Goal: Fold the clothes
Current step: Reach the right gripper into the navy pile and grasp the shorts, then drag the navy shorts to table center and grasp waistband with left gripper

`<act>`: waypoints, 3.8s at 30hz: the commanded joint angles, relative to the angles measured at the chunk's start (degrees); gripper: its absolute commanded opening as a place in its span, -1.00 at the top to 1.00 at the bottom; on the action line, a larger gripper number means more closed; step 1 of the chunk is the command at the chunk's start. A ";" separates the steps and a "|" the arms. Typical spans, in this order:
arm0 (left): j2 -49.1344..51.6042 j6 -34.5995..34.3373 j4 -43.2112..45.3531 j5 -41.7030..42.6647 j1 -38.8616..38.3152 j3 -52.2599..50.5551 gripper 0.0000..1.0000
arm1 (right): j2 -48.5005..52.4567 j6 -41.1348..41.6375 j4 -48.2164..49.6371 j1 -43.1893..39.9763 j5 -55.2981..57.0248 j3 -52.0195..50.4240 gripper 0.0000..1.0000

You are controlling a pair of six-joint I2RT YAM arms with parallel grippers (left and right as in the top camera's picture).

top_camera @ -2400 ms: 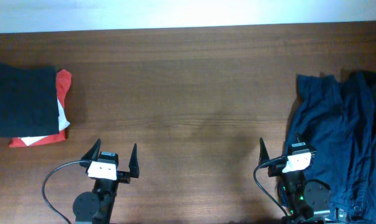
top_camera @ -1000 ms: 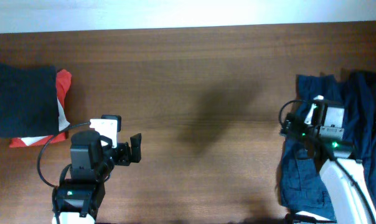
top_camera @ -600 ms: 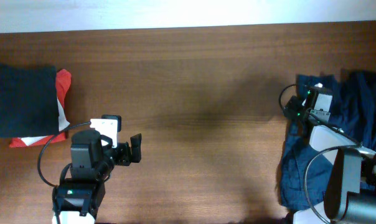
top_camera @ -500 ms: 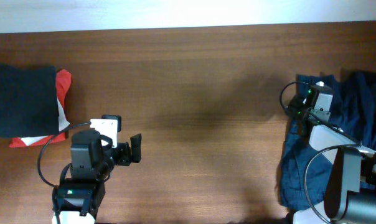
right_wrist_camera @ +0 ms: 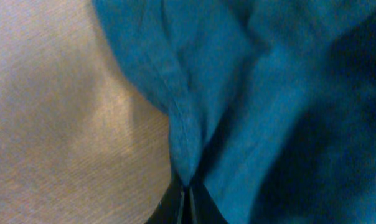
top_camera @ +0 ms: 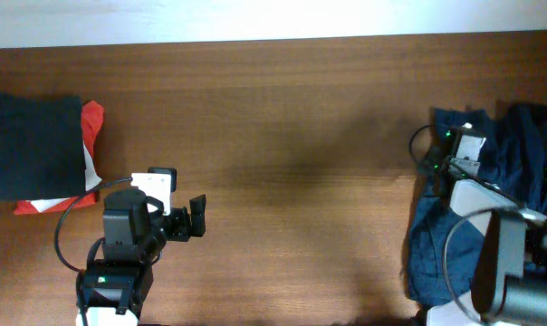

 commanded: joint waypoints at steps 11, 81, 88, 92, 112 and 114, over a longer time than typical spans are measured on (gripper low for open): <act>-0.17 -0.55 0.15 0.83 0.15 1.14 -0.98 | -20.63 -8.90 -17.62 -11.54 -36.83 34.05 0.92; 62.36 -73.31 60.76 -6.05 -25.81 3.39 0.62 | 2.25 -3.37 -82.12 -4.09 -14.73 45.64 -0.97; 57.92 -43.82 62.23 -5.92 -15.76 3.67 0.99 | 2.25 -4.28 -82.07 -4.09 -14.69 45.64 -0.97; 47.34 -28.02 48.43 -6.45 2.60 16.65 0.99 | 2.25 -4.28 -82.03 -4.09 -14.69 45.64 -0.97; 48.39 -22.93 -30.23 6.84 3.63 22.10 -0.92 | 2.38 -8.50 -69.33 12.85 -27.89 24.17 -0.97; 48.39 -22.93 -27.54 6.05 2.01 21.88 -0.52 | 2.38 -8.46 -65.99 16.00 -27.89 24.20 -0.97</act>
